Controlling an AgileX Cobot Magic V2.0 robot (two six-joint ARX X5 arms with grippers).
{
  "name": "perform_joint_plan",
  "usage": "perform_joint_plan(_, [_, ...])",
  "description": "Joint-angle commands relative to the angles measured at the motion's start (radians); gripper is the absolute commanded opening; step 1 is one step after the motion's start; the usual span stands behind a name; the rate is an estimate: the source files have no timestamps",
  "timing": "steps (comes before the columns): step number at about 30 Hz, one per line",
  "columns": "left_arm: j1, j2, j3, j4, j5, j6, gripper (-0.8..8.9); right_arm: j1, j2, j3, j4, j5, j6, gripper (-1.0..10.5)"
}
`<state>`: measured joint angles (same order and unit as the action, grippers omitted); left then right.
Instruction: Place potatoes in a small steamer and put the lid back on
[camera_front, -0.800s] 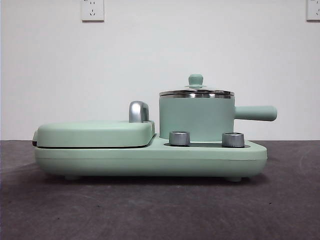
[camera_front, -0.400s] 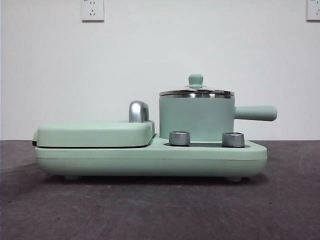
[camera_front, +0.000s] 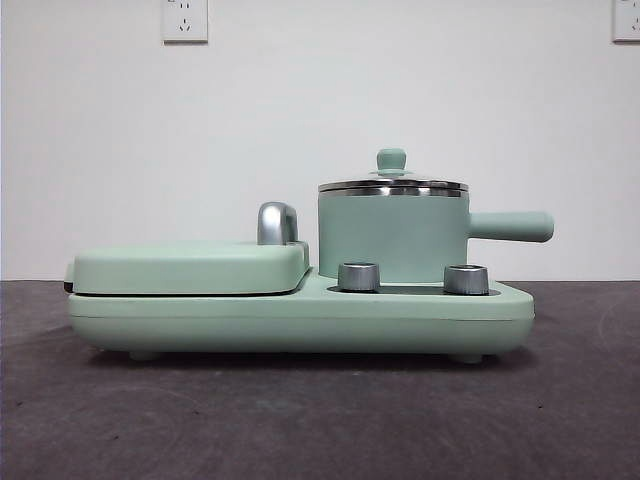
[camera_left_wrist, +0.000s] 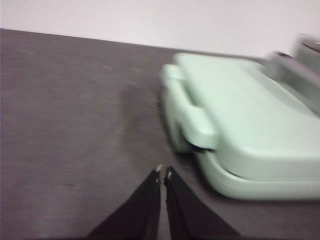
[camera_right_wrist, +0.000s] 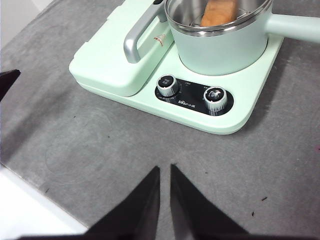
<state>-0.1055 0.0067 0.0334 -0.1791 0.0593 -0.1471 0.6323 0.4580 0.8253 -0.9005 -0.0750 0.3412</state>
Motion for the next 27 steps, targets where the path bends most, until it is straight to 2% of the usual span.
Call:
perform_joint_plan(1, [0.008, -0.004, -0.021, -0.003, -0.05, -0.009, 0.2, 0.007, 0.003, 0.008, 0.011, 0.004, -0.008, 0.3])
perform_joint_plan(5, [0.022, -0.004, -0.021, -0.008, -0.105, -0.006, 0.19, 0.007, 0.003, 0.008, 0.01, 0.004, -0.008, 0.3])
perform_joint_plan(27, [0.022, -0.004, -0.021, -0.008, -0.105, 0.0, 0.19, 0.007, 0.003, 0.008, 0.01, 0.004, -0.008, 0.3])
